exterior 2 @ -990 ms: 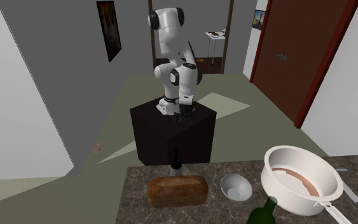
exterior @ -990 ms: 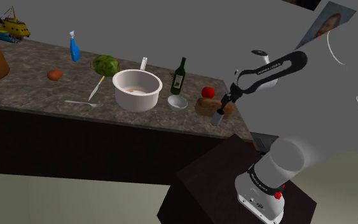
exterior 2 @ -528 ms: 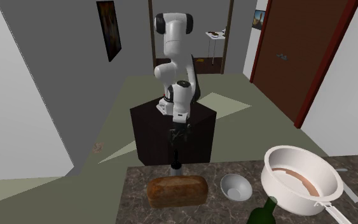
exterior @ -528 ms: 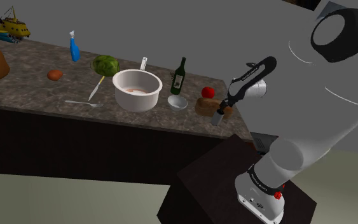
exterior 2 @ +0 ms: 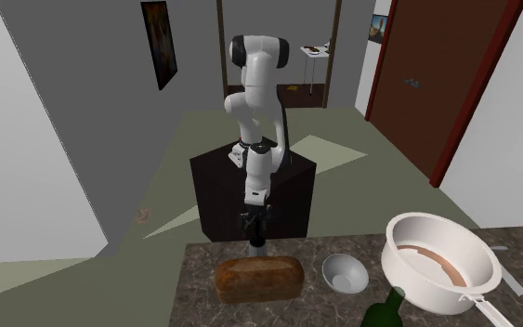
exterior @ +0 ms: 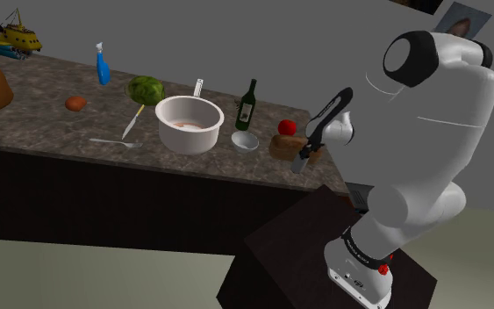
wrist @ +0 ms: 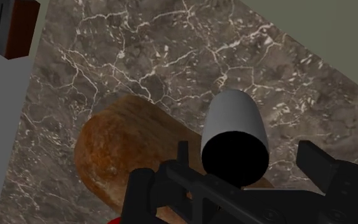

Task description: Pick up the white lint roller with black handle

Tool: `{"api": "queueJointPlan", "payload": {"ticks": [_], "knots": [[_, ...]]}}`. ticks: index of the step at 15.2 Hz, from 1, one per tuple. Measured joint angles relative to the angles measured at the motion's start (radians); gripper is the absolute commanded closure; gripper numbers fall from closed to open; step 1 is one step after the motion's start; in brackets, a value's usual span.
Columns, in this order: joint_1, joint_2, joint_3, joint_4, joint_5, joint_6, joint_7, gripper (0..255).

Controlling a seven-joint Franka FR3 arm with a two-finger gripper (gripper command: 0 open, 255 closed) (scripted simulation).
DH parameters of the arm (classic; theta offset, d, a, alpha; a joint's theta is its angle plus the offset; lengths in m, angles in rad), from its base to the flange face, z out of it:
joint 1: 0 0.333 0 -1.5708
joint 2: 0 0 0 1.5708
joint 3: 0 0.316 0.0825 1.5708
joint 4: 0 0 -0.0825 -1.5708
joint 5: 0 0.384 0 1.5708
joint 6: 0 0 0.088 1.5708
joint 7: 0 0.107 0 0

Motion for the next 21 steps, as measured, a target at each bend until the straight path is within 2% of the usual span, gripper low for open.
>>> {"api": "queueJointPlan", "payload": {"ticks": [6,7,17,21], "knots": [[-0.047,0.09,0.045,0.031,0.017,0.062,-0.016,0],[-0.046,0.097,0.046,0.034,0.018,0.066,-0.014,255],[-0.047,0.102,0.049,0.036,0.019,0.072,-0.014,255],[-0.03,0.055,0.029,0.022,0.013,0.036,-0.012,255]]}}
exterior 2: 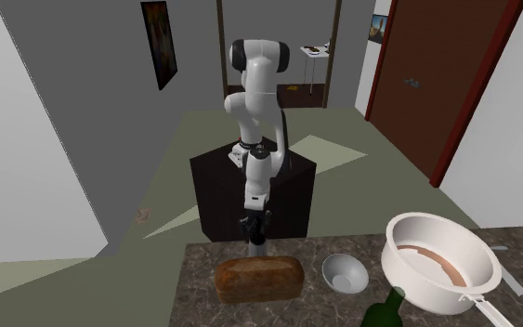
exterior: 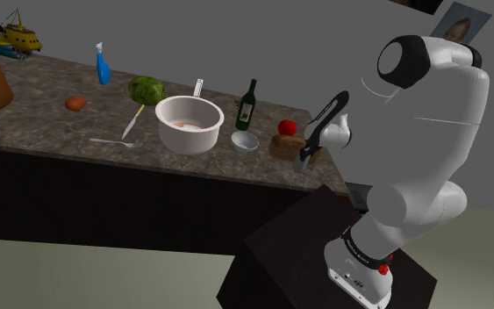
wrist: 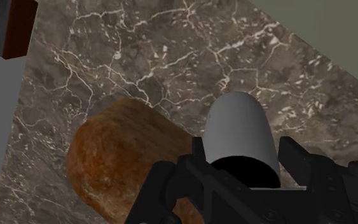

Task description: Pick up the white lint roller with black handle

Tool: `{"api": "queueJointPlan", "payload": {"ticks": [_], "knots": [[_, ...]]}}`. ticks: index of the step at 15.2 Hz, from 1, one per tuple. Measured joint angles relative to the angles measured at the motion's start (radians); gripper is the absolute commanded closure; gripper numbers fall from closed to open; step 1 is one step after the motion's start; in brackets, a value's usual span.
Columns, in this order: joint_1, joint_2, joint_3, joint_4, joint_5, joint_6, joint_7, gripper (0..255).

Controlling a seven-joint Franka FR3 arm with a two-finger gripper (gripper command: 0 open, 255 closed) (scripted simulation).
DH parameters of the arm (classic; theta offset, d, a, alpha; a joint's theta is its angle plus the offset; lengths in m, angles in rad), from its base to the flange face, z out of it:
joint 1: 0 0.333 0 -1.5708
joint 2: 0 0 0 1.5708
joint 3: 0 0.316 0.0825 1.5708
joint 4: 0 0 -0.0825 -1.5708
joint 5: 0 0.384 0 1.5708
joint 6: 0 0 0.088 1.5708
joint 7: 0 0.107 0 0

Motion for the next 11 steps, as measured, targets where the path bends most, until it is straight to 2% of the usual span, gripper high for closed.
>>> {"api": "queueJointPlan", "payload": {"ticks": [11], "knots": [[0.072,-0.161,-0.083,-0.034,-0.05,-0.128,0.029,255]]}}
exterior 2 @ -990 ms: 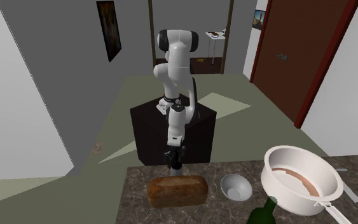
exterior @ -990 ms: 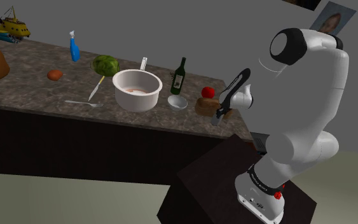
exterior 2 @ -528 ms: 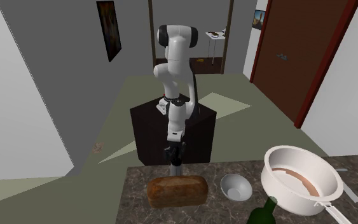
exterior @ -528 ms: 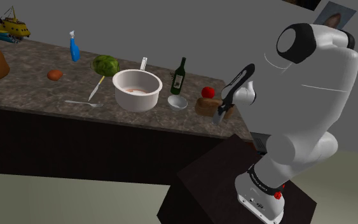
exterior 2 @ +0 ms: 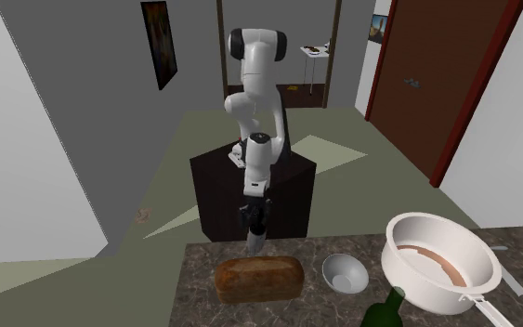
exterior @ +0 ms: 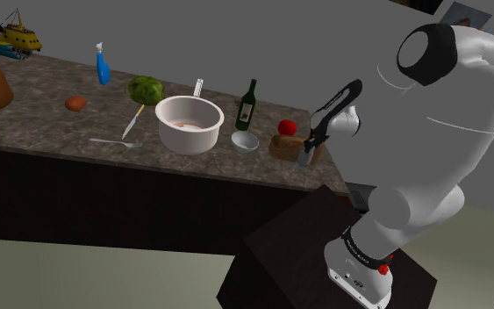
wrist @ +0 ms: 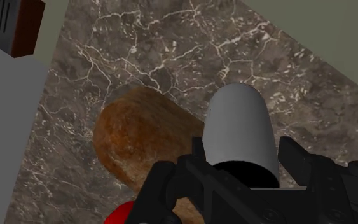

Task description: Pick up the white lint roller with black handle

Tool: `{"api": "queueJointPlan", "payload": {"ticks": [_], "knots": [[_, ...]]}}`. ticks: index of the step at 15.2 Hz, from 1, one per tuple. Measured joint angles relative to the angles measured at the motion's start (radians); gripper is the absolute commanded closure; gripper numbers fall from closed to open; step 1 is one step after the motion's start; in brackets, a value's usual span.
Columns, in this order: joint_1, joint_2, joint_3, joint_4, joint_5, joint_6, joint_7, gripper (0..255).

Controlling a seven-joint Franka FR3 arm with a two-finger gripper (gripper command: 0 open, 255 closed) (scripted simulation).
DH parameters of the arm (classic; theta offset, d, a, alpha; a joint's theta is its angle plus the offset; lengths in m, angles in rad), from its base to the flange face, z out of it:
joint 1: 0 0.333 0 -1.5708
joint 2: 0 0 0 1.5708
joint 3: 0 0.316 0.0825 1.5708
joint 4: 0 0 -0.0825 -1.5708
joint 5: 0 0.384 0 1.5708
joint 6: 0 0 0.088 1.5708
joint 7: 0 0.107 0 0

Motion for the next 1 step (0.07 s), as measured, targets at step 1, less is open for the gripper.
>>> {"api": "queueJointPlan", "payload": {"ticks": [1], "knots": [[0.001,-0.007,-0.003,0.0,-0.003,-0.007,0.001,255]]}}
